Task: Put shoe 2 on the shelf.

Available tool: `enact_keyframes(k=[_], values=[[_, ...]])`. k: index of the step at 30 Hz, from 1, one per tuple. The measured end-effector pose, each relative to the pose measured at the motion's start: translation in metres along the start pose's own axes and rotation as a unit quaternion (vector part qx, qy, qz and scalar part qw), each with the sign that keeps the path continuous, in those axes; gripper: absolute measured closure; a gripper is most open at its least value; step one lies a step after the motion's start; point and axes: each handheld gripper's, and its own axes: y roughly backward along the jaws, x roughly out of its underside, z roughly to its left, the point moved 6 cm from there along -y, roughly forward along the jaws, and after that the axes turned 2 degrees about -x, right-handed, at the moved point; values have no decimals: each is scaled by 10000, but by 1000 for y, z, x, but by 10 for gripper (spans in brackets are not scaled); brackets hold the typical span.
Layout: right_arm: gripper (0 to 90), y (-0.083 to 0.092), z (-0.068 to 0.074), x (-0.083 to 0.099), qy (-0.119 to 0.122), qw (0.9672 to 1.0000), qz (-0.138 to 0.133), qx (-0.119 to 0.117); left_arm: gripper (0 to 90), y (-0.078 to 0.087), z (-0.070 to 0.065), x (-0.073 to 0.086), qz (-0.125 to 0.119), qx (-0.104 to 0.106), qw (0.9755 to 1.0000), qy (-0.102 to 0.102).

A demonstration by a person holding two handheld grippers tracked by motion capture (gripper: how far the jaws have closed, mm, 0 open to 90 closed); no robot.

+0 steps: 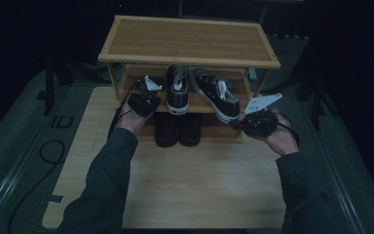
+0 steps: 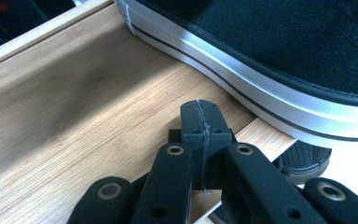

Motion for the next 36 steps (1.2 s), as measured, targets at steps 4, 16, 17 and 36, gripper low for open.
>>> enact_keyframes(k=[4, 16, 17, 36], values=[[900, 2, -5, 5, -81, 10000, -46, 34, 900, 0, 0, 0, 0, -7, 10000, -4], [900, -1, -7, 1, -132, 9997, -182, 125, 900, -1, 0, -1, 18, -34, 10000, -54], [900, -2, -6, 0, -127, 9997, -208, 90, 900, -1, 0, -1, 21, -35, 10000, -63], [900, -34, 11, -41, 134, 9988, -454, 92, 900, -1, 1, -1, 12, -6, 10000, -33]])
